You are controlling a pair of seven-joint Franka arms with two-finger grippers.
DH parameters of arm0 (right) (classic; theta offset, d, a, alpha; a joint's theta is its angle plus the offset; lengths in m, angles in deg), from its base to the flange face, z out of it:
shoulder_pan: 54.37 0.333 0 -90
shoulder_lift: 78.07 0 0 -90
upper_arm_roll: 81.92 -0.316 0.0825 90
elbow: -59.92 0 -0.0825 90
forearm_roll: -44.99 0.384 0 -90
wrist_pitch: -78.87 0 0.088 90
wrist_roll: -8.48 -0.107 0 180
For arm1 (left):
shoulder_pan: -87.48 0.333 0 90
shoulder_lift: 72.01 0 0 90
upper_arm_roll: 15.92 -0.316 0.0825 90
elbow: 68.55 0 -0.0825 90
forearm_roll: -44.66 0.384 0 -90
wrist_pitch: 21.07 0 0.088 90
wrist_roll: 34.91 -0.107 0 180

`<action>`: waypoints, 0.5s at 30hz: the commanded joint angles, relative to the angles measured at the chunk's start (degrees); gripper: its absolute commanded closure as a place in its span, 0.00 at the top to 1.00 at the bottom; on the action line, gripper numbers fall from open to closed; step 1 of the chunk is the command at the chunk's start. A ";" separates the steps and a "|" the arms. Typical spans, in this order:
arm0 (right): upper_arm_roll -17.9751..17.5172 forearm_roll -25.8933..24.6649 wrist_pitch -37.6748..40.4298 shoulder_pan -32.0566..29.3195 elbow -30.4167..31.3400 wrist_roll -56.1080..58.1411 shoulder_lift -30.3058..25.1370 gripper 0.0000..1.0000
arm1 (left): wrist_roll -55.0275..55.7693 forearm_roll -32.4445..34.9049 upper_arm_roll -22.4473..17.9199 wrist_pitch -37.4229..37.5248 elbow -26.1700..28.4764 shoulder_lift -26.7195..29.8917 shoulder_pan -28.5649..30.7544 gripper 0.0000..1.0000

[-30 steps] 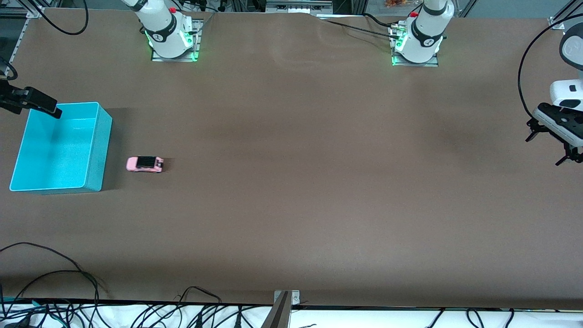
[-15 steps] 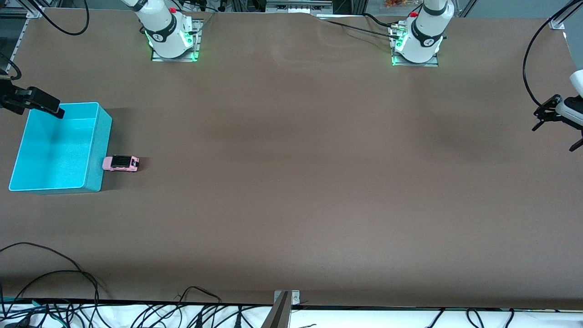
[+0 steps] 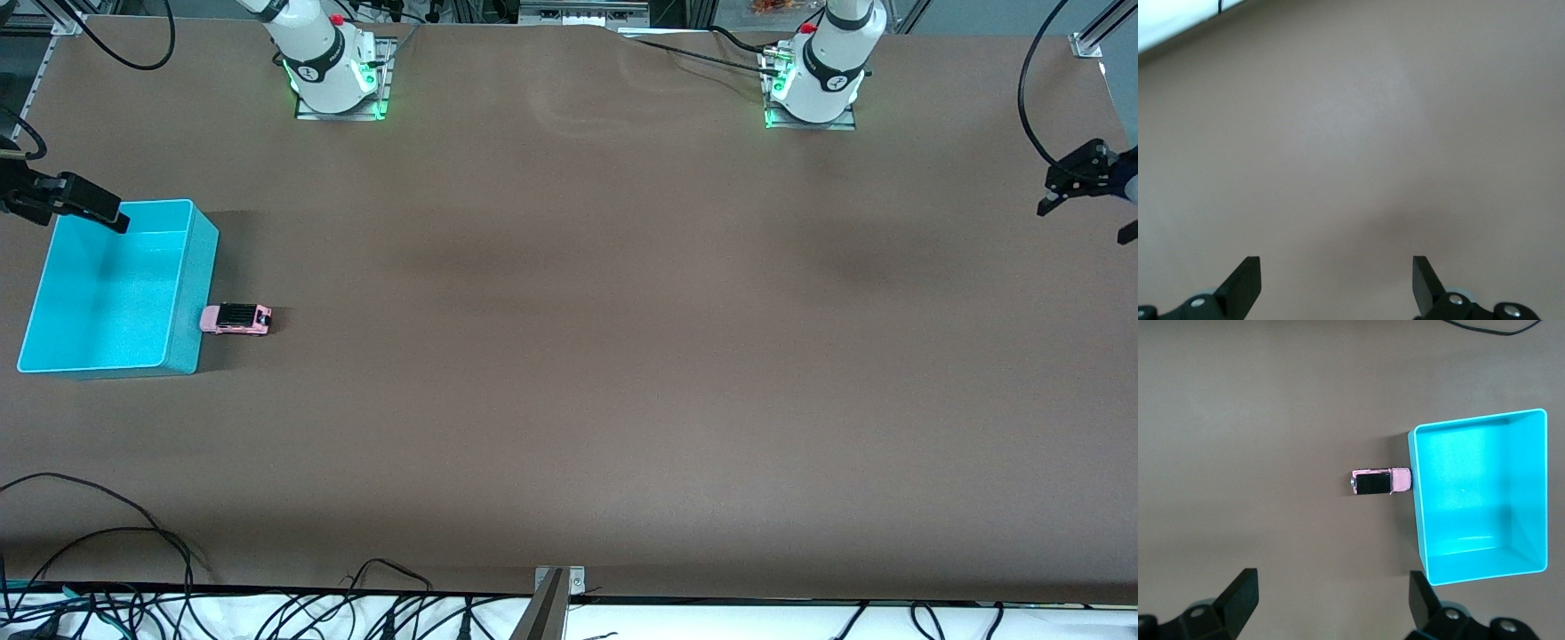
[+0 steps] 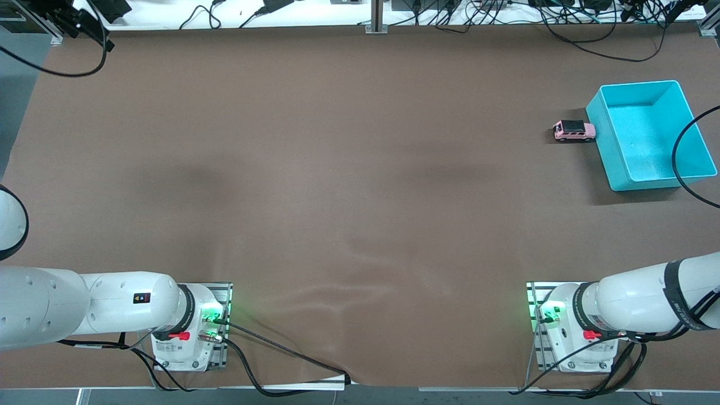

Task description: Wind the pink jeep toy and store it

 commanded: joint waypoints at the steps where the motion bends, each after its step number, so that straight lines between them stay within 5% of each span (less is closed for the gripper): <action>1: 0.21 0.95 0.30 0.12 -0.72 -3.21 0.99 1.00 | 13.85 -0.34 2.68 9.98 -8.71 -1.93 -0.89 1.00; 15: 0.74 1.03 -6.28 -1.02 -0.63 -18.51 10.39 1.00 | 34.61 2.65 12.44 16.24 -15.40 -4.84 -1.15 1.00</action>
